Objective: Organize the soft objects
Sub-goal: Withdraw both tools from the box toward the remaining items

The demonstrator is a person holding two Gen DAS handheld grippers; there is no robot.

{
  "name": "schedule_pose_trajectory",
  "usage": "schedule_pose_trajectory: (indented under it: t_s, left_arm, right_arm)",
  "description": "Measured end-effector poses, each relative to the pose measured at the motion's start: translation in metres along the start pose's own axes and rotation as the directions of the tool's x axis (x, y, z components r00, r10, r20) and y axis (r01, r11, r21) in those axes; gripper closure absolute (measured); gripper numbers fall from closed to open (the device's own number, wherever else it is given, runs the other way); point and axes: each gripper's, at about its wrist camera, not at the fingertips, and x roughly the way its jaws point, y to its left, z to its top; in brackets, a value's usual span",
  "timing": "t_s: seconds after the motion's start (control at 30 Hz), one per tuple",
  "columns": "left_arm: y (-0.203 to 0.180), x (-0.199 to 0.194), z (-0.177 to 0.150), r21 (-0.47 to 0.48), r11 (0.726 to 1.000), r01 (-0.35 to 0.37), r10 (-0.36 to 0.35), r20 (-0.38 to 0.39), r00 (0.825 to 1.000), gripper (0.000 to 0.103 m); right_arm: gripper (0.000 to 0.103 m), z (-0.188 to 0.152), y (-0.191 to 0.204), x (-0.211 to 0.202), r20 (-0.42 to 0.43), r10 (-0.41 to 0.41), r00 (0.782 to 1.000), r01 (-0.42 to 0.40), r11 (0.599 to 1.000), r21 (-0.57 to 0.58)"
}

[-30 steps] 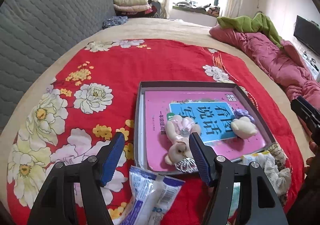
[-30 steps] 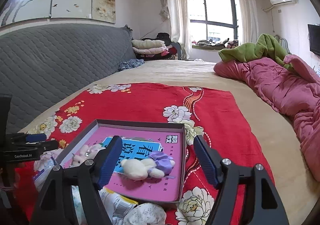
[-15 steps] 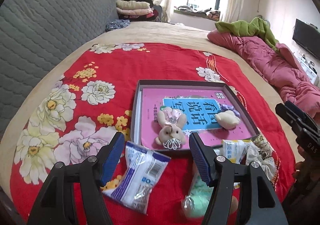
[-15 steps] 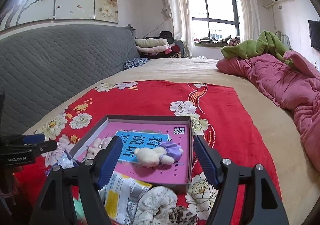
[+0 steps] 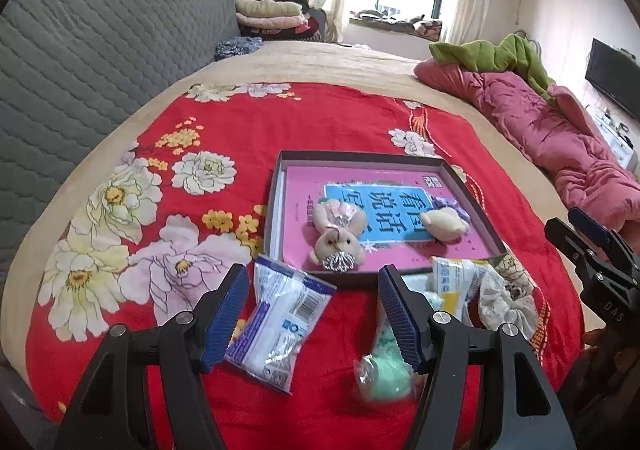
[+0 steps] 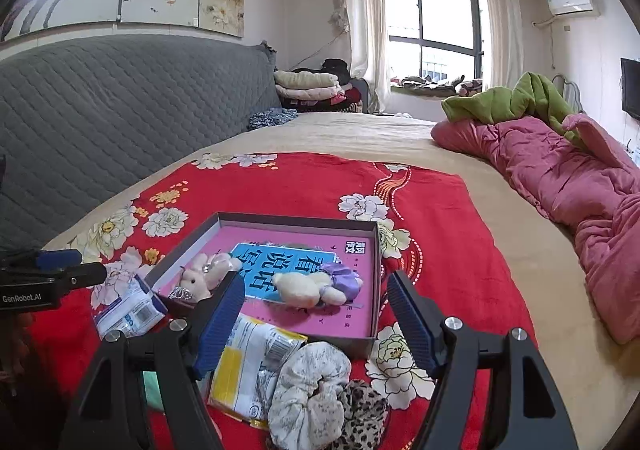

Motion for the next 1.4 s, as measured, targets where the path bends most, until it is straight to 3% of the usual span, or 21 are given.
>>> schedule_pose_trajectory:
  t_s: [0.63, 1.4]
  left_arm:
    - [-0.012, -0.018, -0.032, 0.026, 0.999, 0.021, -0.019, -0.062, 0.998, 0.034]
    - [-0.037, -0.012, -0.061, 0.06, 0.996, 0.067, -0.056, -0.168, 0.984, 0.034]
  right_arm:
    - [0.03, -0.015, 0.007, -0.024, -0.051, 0.01, 0.999, -0.008, 0.999, 0.039]
    - [0.03, -0.039, 0.016, -0.035, -0.152, 0.042, 0.988, -0.034, 0.998, 0.053]
